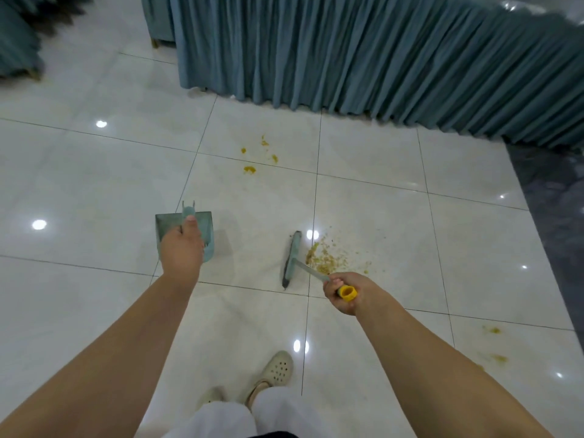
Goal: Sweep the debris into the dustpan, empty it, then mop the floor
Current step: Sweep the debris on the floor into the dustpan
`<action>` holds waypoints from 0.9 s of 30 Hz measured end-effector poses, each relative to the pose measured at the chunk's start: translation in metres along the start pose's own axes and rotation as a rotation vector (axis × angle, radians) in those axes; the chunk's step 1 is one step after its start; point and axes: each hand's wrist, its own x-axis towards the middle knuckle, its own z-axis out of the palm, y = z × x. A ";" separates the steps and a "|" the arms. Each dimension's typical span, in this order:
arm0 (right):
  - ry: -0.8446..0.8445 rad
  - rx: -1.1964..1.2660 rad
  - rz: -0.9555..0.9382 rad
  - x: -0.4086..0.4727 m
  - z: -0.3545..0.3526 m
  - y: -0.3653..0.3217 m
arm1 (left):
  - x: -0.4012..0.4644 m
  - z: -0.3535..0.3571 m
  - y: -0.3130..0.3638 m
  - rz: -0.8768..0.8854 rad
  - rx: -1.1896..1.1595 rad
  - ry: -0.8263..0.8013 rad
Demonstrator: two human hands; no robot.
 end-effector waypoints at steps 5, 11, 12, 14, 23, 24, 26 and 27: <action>-0.027 -0.058 -0.011 -0.014 0.022 0.026 | 0.006 -0.037 -0.017 -0.021 -0.085 -0.001; -0.123 -0.147 0.061 -0.016 0.067 0.091 | 0.019 -0.102 -0.045 -0.009 -0.080 0.065; -0.140 -0.162 0.077 -0.014 0.077 0.103 | 0.022 -0.114 -0.050 -0.014 -0.076 0.071; -0.171 -0.198 0.126 -0.011 0.096 0.126 | 0.027 -0.138 -0.061 -0.036 -0.080 0.079; -0.224 -0.385 0.339 0.007 0.179 0.225 | 0.043 -0.226 -0.105 -0.124 -0.116 0.193; -0.226 -0.408 0.356 0.009 0.186 0.232 | 0.044 -0.232 -0.108 -0.133 -0.120 0.205; -0.231 -0.444 0.386 0.015 0.197 0.245 | 0.047 -0.242 -0.114 -0.157 -0.136 0.224; -0.230 -0.455 0.396 0.017 0.202 0.249 | 0.049 -0.246 -0.117 -0.168 -0.142 0.234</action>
